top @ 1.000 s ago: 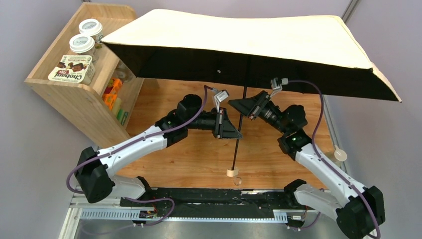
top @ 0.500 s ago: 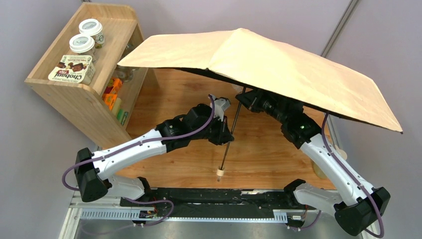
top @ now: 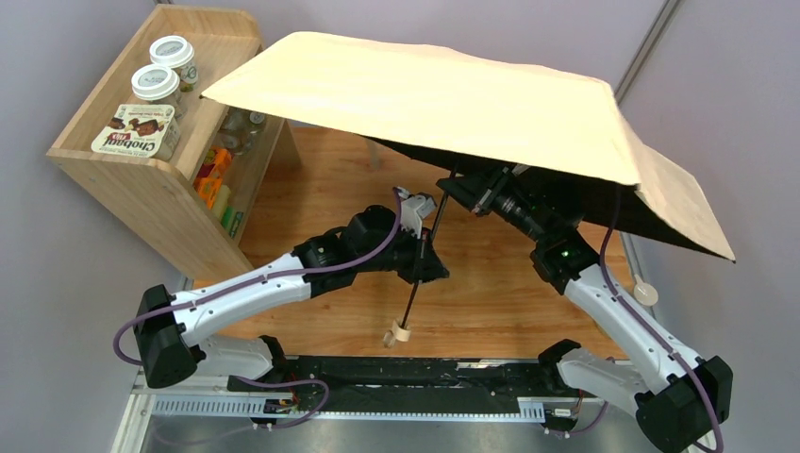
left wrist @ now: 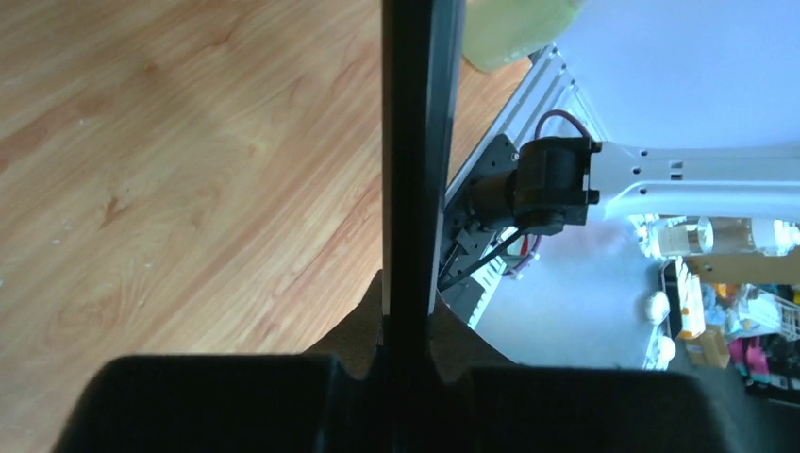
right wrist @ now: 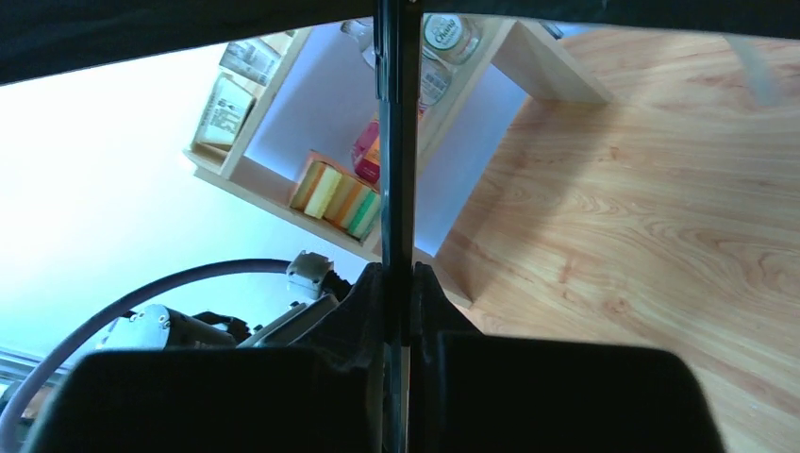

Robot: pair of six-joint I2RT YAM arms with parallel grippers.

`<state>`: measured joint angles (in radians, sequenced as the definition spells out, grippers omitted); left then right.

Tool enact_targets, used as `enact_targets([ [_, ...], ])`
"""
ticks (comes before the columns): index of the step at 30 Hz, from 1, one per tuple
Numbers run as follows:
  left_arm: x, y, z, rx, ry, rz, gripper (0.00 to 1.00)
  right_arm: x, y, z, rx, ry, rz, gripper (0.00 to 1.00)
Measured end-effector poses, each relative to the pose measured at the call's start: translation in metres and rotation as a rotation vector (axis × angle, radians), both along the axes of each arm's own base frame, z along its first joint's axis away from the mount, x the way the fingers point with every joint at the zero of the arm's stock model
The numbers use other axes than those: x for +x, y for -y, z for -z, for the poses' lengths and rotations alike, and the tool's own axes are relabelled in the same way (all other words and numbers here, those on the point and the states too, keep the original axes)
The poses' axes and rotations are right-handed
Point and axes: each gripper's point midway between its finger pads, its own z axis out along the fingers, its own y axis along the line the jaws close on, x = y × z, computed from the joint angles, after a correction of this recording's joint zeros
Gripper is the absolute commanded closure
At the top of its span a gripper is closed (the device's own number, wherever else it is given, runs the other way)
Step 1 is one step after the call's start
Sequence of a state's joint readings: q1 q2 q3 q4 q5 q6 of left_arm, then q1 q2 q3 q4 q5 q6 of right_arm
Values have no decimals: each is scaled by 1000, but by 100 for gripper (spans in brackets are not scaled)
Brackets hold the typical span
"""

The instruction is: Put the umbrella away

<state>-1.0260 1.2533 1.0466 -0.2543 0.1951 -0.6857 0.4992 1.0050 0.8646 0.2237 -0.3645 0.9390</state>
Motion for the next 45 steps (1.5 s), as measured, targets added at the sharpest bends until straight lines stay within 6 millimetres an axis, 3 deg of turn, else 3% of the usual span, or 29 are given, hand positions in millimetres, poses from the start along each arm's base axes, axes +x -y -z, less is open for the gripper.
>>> enact_targets([
  [4,-2,6,-10,-40,18,27,100,6,5,-7,45,-13,15,61],
  [7,-5,6,-7,-49,-7,32,100,26,20,-25,131,0,77,45],
  [13,-14,6,1,-92,-58,51,100,76,36,-44,261,11,152,38],
  [19,-16,10,-20,-206,-76,48,100,92,38,-55,347,22,176,37],
  [26,-19,15,-37,-309,-90,59,100,99,48,-66,412,17,230,24],
  [28,-18,16,-38,-321,-99,51,100,101,43,-66,384,-12,232,12],
  [31,-12,14,-42,-341,-114,27,100,97,33,-66,313,-36,235,8],
  [39,20,5,-69,-466,-174,-47,100,60,30,-36,176,-93,215,5],
  [45,33,12,-80,-549,-205,-57,100,57,32,-4,184,-163,219,4],
])
